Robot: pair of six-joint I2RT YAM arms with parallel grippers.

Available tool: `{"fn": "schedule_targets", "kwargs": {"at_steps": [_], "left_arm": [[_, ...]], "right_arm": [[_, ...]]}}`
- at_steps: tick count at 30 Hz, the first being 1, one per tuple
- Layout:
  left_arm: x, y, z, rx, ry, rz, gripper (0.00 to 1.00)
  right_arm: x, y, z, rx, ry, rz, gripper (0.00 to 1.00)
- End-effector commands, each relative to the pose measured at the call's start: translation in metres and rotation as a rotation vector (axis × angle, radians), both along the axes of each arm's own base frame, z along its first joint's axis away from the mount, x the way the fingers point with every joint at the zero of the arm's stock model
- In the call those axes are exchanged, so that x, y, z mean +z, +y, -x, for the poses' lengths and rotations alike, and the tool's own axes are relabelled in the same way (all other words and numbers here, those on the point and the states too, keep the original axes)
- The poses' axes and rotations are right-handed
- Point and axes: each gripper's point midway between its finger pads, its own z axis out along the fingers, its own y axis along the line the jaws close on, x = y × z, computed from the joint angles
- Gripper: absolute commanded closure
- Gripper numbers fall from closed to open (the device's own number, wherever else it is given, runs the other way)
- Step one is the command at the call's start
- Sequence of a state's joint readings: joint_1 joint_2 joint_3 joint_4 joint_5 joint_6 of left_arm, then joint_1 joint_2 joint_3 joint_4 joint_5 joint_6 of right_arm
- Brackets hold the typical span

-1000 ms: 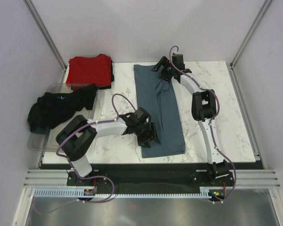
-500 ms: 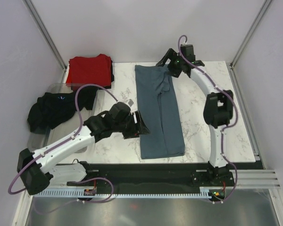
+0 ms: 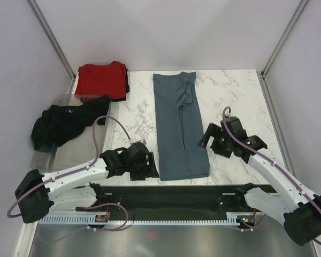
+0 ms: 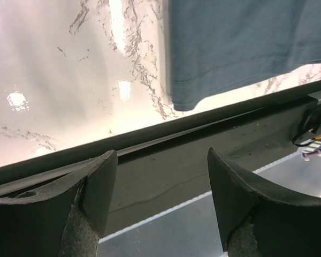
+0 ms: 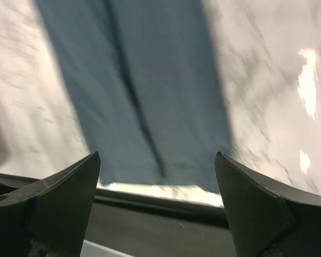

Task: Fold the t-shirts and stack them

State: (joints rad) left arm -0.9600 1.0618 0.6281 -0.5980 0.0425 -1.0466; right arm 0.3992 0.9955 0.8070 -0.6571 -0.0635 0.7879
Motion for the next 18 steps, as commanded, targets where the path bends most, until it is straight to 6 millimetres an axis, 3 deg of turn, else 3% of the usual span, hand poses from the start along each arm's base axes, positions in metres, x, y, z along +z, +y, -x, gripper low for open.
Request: {"fn": "schedule_targets", "kwargs": {"at_steps": [1, 5, 8, 18], "left_arm": [[-0.008, -0.004, -0.006, 0.079, -0.038, 0.032, 0.25], [-0.022, -0.004, -0.003, 0.096, -0.027, 0.027, 0.25], [-0.028, -0.005, -0.002, 0.087, -0.029, 0.009, 0.25], [-0.047, -0.004, 0.012, 0.097, -0.020, -0.042, 0.28]], "right_arm": [[-0.034, -0.011, 0.039, -0.084, 0.102, 0.032, 0.05], [-0.064, -0.012, 0.068, -0.053, 0.167, 0.107, 0.05], [-0.076, -0.007, 0.078, -0.050, 0.186, 0.125, 0.05], [-0.103, 0.006, 0.094, 0.012, 0.197, 0.162, 0.13]]}}
